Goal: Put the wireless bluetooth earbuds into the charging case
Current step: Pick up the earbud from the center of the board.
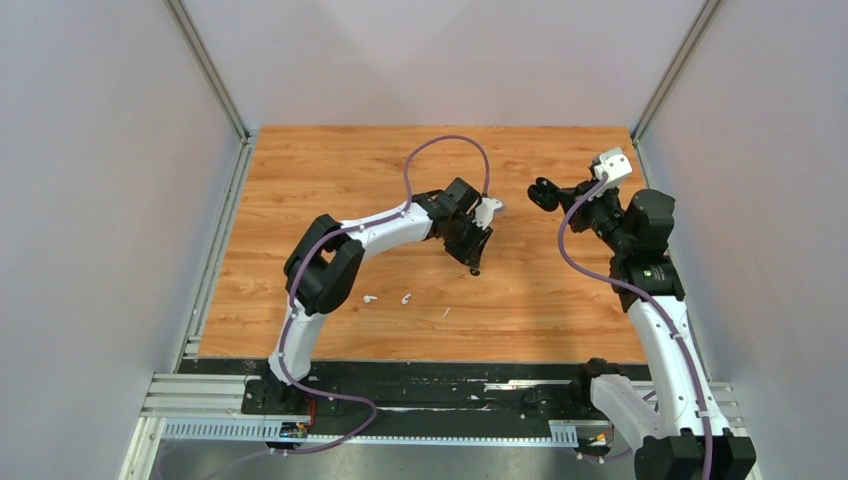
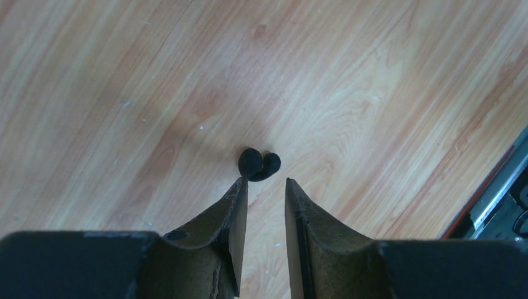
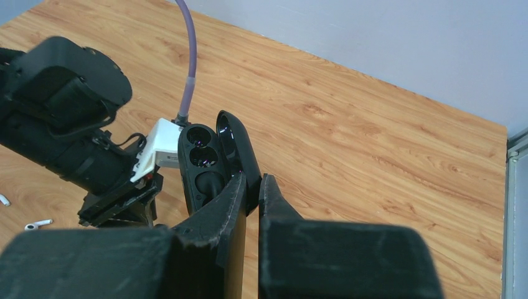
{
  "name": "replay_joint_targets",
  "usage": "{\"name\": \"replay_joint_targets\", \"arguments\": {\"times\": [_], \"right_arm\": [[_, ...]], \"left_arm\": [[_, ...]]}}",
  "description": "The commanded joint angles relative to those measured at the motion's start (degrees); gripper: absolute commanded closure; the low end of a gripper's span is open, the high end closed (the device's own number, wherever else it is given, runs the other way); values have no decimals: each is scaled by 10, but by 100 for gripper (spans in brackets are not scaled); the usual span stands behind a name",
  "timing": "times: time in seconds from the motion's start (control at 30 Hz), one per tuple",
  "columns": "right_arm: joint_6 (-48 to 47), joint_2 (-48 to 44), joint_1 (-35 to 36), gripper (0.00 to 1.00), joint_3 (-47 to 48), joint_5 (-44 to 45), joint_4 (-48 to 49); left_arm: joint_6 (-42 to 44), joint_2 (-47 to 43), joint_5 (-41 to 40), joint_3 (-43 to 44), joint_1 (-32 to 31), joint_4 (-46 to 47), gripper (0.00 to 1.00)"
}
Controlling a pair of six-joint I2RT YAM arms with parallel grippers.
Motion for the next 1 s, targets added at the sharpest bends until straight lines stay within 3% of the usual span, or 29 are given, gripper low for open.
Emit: {"name": "replay_joint_targets", "arguments": {"times": [0.0,0.33,0.6,0.8,0.97], "right_arm": [[21,1,-5,100,28,6,24],[22,11,-25,100,25,-1,32],[20,14,-29,100,19,3,38],[19,23,-31,100,25,1,37],[12,37,-31,100,38,1,37]], "left_arm": [[-54,30,19,34,9,-5,66],[-59,64,-3,56,9,-5,71],[-37,82,36,75,5,-3,76],[-16,86,89,84,4,-6,95],[54,36,118,66,11,-10,100]]}}
